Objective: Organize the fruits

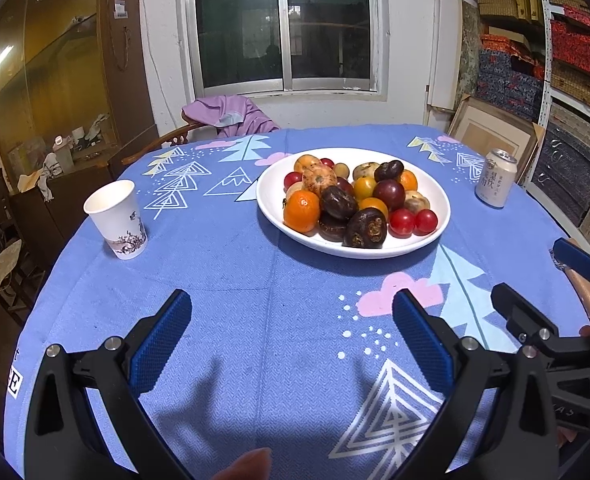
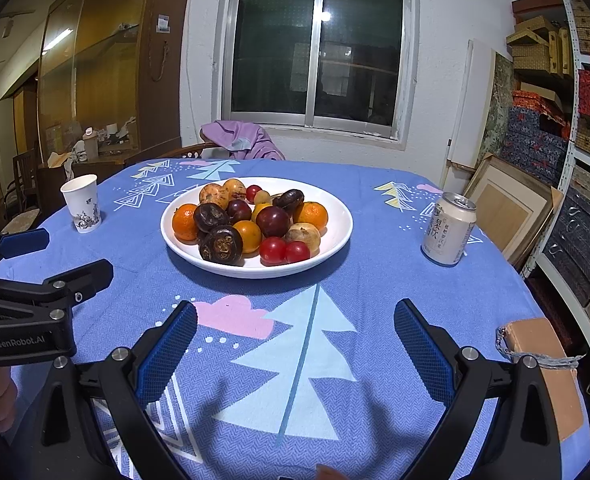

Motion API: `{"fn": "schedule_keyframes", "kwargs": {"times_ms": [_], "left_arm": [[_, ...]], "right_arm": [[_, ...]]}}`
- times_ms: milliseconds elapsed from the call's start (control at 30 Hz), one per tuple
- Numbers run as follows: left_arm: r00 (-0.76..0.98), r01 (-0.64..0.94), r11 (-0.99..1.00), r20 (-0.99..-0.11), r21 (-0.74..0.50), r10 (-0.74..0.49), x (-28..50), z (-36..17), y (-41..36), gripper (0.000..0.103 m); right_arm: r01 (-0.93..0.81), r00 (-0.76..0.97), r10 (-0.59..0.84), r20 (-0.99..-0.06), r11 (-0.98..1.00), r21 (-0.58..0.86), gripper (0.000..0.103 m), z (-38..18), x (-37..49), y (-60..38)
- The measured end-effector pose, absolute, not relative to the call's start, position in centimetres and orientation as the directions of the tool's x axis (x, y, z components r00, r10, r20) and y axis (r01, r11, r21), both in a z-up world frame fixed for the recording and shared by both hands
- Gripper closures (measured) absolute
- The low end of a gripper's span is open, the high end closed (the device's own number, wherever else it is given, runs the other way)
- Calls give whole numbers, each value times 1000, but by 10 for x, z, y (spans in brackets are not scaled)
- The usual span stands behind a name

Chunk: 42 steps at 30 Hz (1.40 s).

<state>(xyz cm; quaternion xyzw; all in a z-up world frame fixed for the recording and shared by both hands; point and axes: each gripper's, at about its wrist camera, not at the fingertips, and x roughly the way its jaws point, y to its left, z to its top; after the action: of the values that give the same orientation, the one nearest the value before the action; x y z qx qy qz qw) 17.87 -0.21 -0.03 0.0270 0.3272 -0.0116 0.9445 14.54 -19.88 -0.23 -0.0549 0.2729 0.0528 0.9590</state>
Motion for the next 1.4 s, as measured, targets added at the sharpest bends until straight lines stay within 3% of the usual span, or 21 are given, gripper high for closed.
{"fn": "schedule_keyframes", "kwargs": {"times_ms": [1400], "left_arm": [[774,42,998,-633,51,0,180,-5,-3,4]], "right_arm": [[-132,846,72,-528,988,-76,3,-3,145,-199]]}}
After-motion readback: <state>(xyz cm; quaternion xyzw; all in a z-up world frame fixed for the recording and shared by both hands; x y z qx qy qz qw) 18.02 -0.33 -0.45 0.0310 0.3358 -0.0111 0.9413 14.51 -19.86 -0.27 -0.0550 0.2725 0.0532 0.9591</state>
